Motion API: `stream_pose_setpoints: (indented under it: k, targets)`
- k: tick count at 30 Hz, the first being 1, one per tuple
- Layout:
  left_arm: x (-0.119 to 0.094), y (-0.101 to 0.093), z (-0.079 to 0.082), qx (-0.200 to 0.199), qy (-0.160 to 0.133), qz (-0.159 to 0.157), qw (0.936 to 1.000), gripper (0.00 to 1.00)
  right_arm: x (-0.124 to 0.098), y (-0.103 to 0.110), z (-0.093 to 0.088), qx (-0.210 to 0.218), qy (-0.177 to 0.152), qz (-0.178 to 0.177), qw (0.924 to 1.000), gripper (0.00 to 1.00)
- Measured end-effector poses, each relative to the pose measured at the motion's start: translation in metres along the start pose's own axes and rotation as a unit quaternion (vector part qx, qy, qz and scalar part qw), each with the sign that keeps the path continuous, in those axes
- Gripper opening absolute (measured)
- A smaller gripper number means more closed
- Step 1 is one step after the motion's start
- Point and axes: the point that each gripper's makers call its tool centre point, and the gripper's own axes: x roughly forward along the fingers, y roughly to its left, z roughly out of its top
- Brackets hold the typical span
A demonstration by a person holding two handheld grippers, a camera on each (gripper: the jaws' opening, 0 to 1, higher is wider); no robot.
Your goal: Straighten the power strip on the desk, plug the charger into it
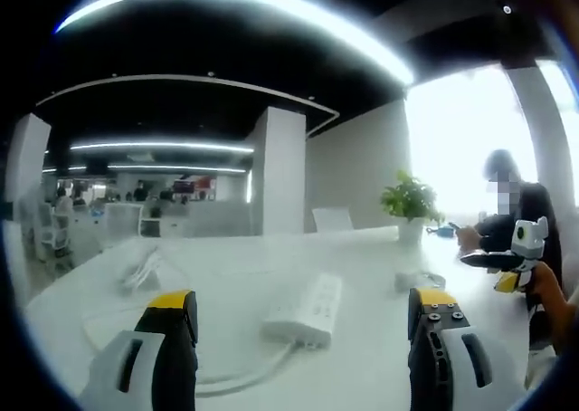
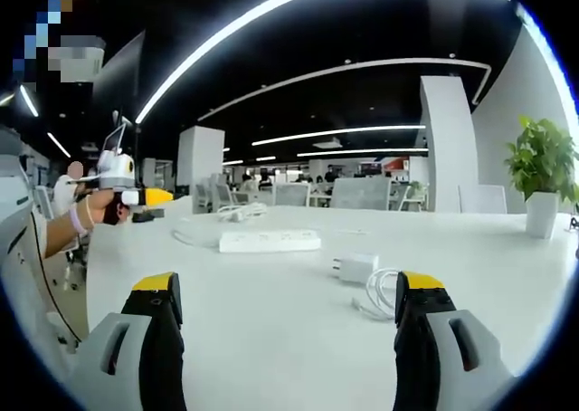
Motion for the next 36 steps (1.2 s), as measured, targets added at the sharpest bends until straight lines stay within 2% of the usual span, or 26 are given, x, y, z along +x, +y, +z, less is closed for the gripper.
stream_pose_setpoints:
  k: [6, 16, 25, 30, 34, 36]
  targets:
    - [0.017, 0.004, 0.007, 0.013, 0.004, 0.001, 0.9999, 0.99, 0.002, 0.0, -0.005, 0.0, 0.012, 0.002, 0.9999, 0.97]
    - [0.049, 0.009, 0.008, 0.043, 0.031, -0.002, 0.9986, 0.99, 0.008, 0.003, -0.011, -0.006, 0.036, 0.01, 0.9993, 0.98]
    - [0.072, 0.011, -0.01, 0.067, 0.086, -0.015, 0.994, 0.99, 0.009, 0.007, -0.016, -0.014, 0.051, 0.02, 0.9984, 0.98]
    - [0.084, 0.01, -0.017, 0.098, 0.128, -0.027, 0.9866, 0.99, 0.008, 0.007, -0.016, -0.015, 0.052, 0.02, 0.9983, 0.98]
    - [0.09, 0.007, -0.022, 0.103, 0.153, -0.035, 0.9822, 0.99, 0.008, 0.007, -0.015, -0.014, 0.051, 0.019, 0.9984, 0.98]
    - [0.093, 0.005, -0.027, 0.113, 0.171, -0.039, 0.978, 0.99, 0.009, 0.008, -0.015, -0.014, 0.051, 0.02, 0.9984, 0.98]
